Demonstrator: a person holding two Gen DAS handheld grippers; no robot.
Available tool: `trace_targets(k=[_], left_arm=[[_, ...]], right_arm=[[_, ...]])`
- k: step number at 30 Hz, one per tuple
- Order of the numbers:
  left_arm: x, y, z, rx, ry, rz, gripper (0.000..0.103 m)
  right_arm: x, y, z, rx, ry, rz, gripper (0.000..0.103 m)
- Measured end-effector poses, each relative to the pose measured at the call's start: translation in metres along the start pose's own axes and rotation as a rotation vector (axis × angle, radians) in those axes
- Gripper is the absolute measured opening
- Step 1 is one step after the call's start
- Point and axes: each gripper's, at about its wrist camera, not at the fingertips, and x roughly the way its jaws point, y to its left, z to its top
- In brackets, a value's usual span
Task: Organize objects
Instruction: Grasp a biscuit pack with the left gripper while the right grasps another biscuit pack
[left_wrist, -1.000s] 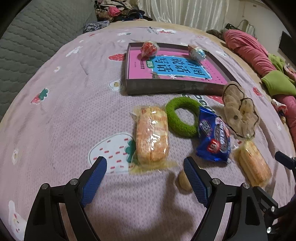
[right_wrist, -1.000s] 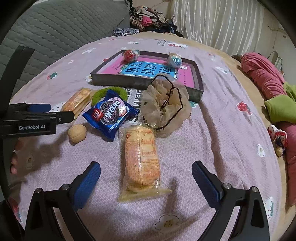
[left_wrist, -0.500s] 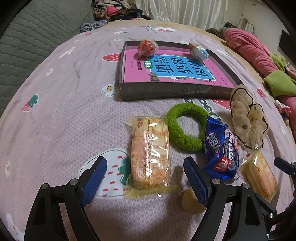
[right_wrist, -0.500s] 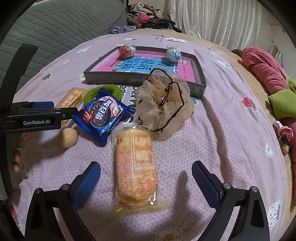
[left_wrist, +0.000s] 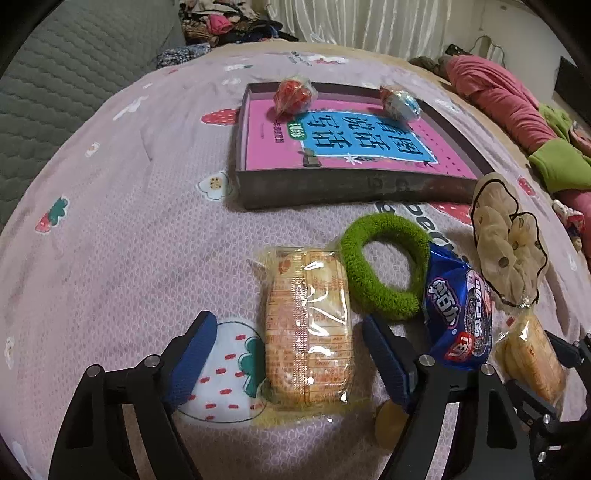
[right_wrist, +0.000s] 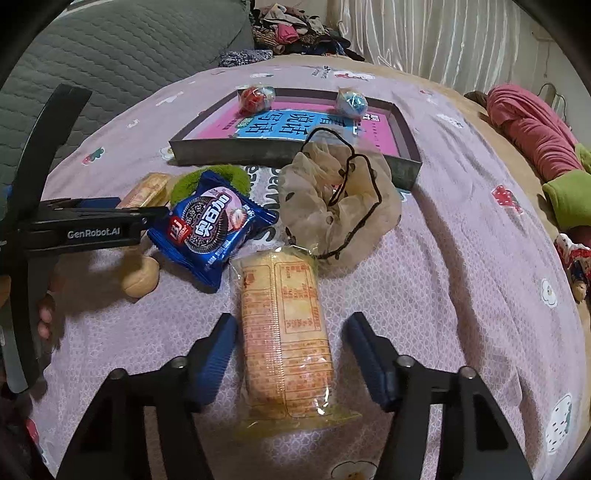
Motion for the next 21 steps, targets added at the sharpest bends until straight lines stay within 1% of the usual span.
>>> trace_targets(k=[3,5,7,8,9,18,21], left_arm=[[0.001,-0.001,0.002,0.010,-0.004,0.006,0.077],[0.002,-0.002,0.003,0.017,-0.005,0.010,0.076],[0.001,-0.001,0.003,0.020,-0.011,0.012,0.055],[0.000,-0.002,0.003,0.021,-0.013,0.008,0.043],[-0.001,-0.001,0.004,0.018,-0.016,0.006,0.040],[-0.006,-0.003,0.001,0.029,-0.034,0.025,0.040],[-0.009,-0.003,0.000,0.029,-0.039,0.028,0.040]], right_arm=[[0.000,0.002,0.000,-0.003,0.000,-0.003,0.058],[0.000,0.003,-0.001,-0.004,0.001,-0.001,0.051],[-0.001,0.003,0.000,-0.003,0.000,-0.003,0.044],[-0.001,0.004,0.000,-0.006,0.002,0.001,0.042],[-0.001,0.005,-0.001,-0.010,0.004,-0.002,0.042],[-0.004,0.006,-0.001,-0.016,0.000,-0.017,0.038],[-0.008,0.006,-0.002,-0.025,-0.010,-0.044,0.038]])
